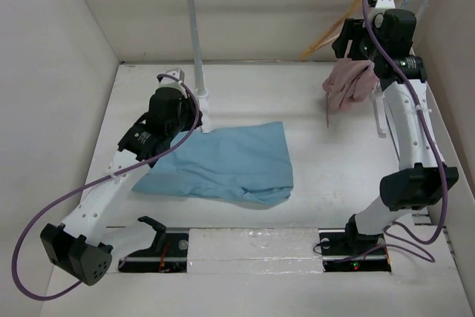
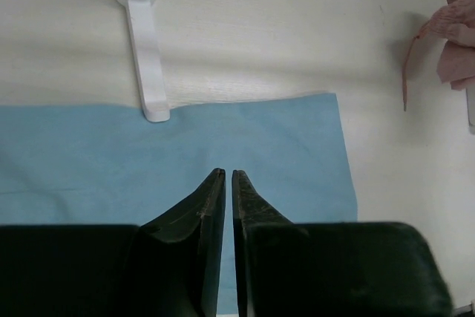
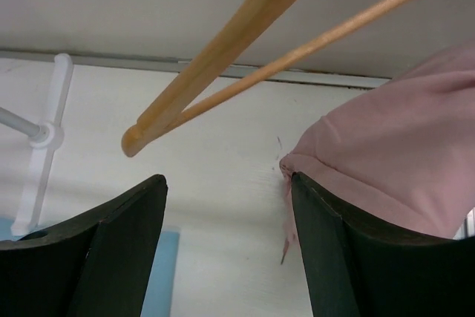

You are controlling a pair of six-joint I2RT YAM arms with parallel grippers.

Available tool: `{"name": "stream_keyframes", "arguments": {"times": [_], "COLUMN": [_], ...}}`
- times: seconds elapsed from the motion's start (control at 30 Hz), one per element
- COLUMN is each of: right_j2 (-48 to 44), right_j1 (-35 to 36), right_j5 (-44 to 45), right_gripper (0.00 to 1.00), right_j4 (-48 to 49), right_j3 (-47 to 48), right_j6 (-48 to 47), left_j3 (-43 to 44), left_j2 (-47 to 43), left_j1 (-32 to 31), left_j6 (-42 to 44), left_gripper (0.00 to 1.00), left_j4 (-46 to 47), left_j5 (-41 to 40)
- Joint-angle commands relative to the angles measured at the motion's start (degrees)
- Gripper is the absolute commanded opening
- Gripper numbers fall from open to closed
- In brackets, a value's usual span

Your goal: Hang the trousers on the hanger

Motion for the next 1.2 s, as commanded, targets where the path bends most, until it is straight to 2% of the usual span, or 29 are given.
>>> {"name": "stream_keyframes", "arguments": {"times": [0.0,0.07,0.1,0.23,0.37,0.47,0.53,0.57,0.6,0.63,0.73,0.77,0.8,0.9,0.93,0.97,1.0,1.07,1.1,1.17], "right_j2": [-4.2,-5.2,-5.2,-4.8,-6.8,-4.4,-2.3,-2.1,-1.8,-1.9,-3.5,-4.0,-4.5,-5.8,-6.0,-7.5,-7.5,-9.6,-11.5,-12.3], "right_j1": [-0.9,-2.0,-2.6,-3.2,-4.5,-5.3,-5.3,-5.3,-5.3,-5.3,-4.7,-4.7,-4.7,-4.7,-4.7,-4.7,-4.7,-4.7,-4.7,-4.7], "right_j5": [0.8,-6.1,-8.5,-18.7,-19.3,-23.9,-23.8,-23.8,-23.8,-23.5,-22.4,-22.3,-22.3,-22.6,-22.9,-23.0,-23.0,-23.1,-22.3,-23.1], "right_gripper": [0.74,0.74,0.74,0.76,0.85,0.85,0.66,0.59,0.45,0.4,0.36,0.29,0.17,0.05,0.04,0.0,0.0,0.0,0.0,0.0], "right_j4": [6.2,15.0,17.3,27.6,33.7,41.3,42.2,42.7,43.2,43.5,42.3,41.7,41.4,38.7,36.5,35.0,35.0,34.5,32.5,33.1], "right_j3": [-4.7,-10.3,-11.4,-13.6,-19.0,-21.0,-20.4,-20.5,-20.5,-20.3,-20.0,-19.7,-19.6,-17.1,-16.4,-14.9,-14.9,-15.6,-17.1,-18.5], "right_j6": [3.1,5.2,8.0,9.2,13.3,18.1,19.6,19.9,20.3,20.5,19.9,19.2,18.8,16.6,15.9,14.7,14.7,14.4,14.0,13.9], "left_j3": [-0.3,-0.3,-0.1,-0.1,-1.8,-3.4,-3.7,-3.5,-3.3,-2.6,0.1,1.1,2.4,9.6,14.6,20.3,23.3,30.9,38.3,42.2], "left_j2": [-1.7,-1.2,-1.1,0.1,0.2,0.0,0.1,0.2,0.2,0.2,0.5,1.4,1.9,6.1,7.6,12.4,12.5,19.3,22.9,24.2], "left_j1": [0.0,0.0,0.0,0.0,0.0,0.0,0.0,0.0,0.0,0.0,0.0,0.0,0.0,0.0,0.0,-6.0,-6.0,-11.8,-13.7,-15.0], "left_j6": [0.8,1.1,1.2,1.5,1.2,0.5,0.4,0.4,0.4,0.7,1.0,1.2,1.4,2.3,2.6,5.1,5.1,6.4,5.0,4.3], "left_gripper": [0.06,0.12,0.14,0.18,0.18,0.18,0.18,0.18,0.18,0.18,0.18,0.18,0.18,0.19,0.19,0.2,0.21,0.22,0.23,0.3], "left_j4": [1.3,1.5,1.3,1.1,1.5,2.1,2.0,2.0,1.5,1.3,0.9,0.7,0.7,1.1,0.9,-0.5,-0.5,-3.4,-5.1,-3.2], "left_j5": [0.5,0.6,0.5,1.1,1.5,2.4,2.7,2.6,2.3,2.1,1.9,2.1,2.7,3.8,3.7,-4.8,-4.9,-11.1,-10.7,-8.2]}}
